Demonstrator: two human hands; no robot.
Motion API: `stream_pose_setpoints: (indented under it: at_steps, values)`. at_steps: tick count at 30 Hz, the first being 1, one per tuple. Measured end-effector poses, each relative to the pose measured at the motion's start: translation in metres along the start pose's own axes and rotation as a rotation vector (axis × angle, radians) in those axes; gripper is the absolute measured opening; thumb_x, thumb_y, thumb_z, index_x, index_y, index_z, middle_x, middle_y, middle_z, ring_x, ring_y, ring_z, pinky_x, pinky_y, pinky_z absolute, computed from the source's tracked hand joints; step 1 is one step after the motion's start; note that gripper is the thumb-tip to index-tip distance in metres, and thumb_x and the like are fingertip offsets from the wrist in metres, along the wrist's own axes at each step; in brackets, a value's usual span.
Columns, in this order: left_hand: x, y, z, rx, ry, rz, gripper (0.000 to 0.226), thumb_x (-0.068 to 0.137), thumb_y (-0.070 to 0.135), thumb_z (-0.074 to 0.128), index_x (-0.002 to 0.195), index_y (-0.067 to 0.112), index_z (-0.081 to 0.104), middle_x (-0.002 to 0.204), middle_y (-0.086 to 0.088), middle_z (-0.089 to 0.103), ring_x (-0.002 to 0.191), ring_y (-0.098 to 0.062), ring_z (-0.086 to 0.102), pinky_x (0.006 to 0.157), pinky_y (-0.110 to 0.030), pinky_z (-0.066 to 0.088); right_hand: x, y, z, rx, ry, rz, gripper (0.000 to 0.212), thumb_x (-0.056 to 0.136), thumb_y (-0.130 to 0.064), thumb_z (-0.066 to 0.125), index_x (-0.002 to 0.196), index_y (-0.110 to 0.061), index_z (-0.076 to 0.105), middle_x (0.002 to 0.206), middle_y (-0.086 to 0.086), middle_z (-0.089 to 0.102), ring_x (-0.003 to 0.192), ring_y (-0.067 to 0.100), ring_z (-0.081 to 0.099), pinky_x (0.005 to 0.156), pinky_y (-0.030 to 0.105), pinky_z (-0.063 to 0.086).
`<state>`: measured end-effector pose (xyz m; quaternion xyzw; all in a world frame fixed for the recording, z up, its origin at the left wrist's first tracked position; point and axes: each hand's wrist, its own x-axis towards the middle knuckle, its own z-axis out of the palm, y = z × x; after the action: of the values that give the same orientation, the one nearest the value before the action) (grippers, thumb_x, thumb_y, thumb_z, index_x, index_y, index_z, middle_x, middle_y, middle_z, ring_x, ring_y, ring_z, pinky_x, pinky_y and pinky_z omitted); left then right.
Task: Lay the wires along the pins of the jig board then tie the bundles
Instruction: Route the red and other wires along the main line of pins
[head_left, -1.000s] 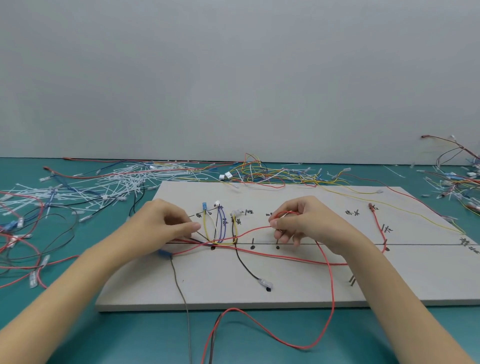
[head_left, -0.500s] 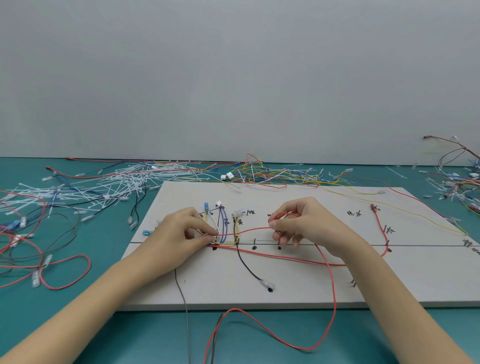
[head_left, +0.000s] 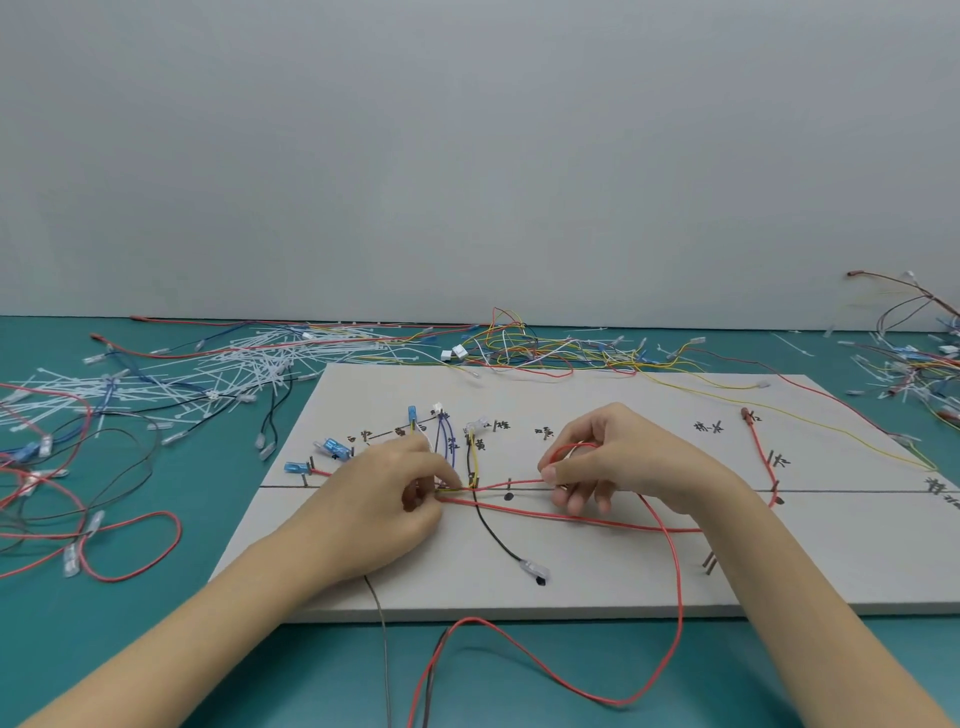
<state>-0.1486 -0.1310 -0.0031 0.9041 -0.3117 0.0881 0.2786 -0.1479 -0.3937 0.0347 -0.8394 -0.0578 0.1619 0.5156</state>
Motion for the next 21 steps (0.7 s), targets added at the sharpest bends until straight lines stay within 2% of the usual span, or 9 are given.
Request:
stream_pose_setpoints:
  at_steps: [3, 7, 11, 14, 16, 19, 21]
  values:
    - [0.003, 0.004, 0.005, 0.029, 0.04, 0.038, 0.01, 0.087, 0.022, 0.064, 0.089, 0.025, 0.073, 0.08, 0.011, 0.047, 0.077, -0.004, 0.048, 0.07, -0.027, 0.044, 0.001, 0.001, 0.002, 0.001, 0.011, -0.01, 0.008, 0.084, -0.005, 0.07, 0.09, 0.0, 0.07, 0.072, 0.016, 0.072, 0.056, 0.02, 0.066, 0.044, 0.021, 0.047]
    - [0.013, 0.002, 0.009, 0.07, 0.045, 0.064, 0.018, 0.089, 0.035, 0.066, 0.083, 0.02, 0.074, 0.079, 0.01, 0.047, 0.079, -0.005, 0.044, 0.071, -0.023, 0.039, 0.004, 0.0, 0.005, 0.063, 0.064, -0.045, 0.009, 0.085, -0.003, 0.069, 0.093, 0.002, 0.07, 0.07, 0.014, 0.07, 0.055, 0.017, 0.063, 0.045, 0.022, 0.047]
    - [0.021, 0.0, 0.012, 0.023, 0.055, -0.006, 0.018, 0.083, 0.037, 0.072, 0.074, 0.022, 0.072, 0.072, 0.013, 0.05, 0.076, 0.0, 0.044, 0.066, -0.013, 0.031, 0.006, 0.0, 0.007, 0.084, 0.139, -0.069, 0.006, 0.086, -0.004, 0.068, 0.09, -0.001, 0.072, 0.069, 0.01, 0.071, 0.054, 0.014, 0.062, 0.044, 0.02, 0.046]
    - [0.027, -0.001, 0.01, -0.037, 0.057, -0.06, 0.017, 0.078, 0.035, 0.078, 0.07, 0.029, 0.064, 0.073, 0.013, 0.053, 0.077, -0.001, 0.046, 0.066, -0.012, 0.033, 0.009, 0.001, 0.011, 0.092, 0.195, -0.084, 0.005, 0.086, -0.005, 0.068, 0.088, -0.004, 0.073, 0.066, 0.007, 0.07, 0.052, 0.013, 0.06, 0.042, 0.019, 0.043]
    - [0.028, 0.0, 0.009, -0.066, 0.058, -0.06, 0.023, 0.077, 0.034, 0.08, 0.078, 0.034, 0.057, 0.081, 0.014, 0.051, 0.081, 0.003, 0.044, 0.07, -0.012, 0.032, 0.01, 0.001, 0.014, 0.098, 0.235, -0.103, 0.006, 0.086, -0.006, 0.068, 0.087, -0.005, 0.074, 0.067, 0.006, 0.069, 0.052, 0.011, 0.059, 0.041, 0.019, 0.042]
    - [0.032, 0.002, 0.007, -0.052, -0.013, -0.036, 0.032, 0.08, 0.032, 0.076, 0.105, 0.038, 0.056, 0.101, 0.015, 0.047, 0.095, 0.005, 0.037, 0.085, -0.019, 0.032, 0.013, 0.0, 0.02, 0.112, 0.296, -0.138, 0.007, 0.086, -0.005, 0.068, 0.085, -0.008, 0.074, 0.068, 0.005, 0.07, 0.051, 0.011, 0.057, 0.041, 0.02, 0.041]
    - [0.037, 0.004, 0.003, -0.037, -0.102, -0.051, 0.041, 0.084, 0.03, 0.073, 0.12, 0.04, 0.055, 0.116, 0.013, 0.044, 0.109, -0.006, 0.034, 0.097, -0.025, 0.031, 0.015, 0.0, 0.024, 0.123, 0.337, -0.167, 0.007, 0.086, -0.004, 0.068, 0.086, -0.008, 0.074, 0.07, 0.007, 0.07, 0.053, 0.011, 0.058, 0.042, 0.021, 0.043]
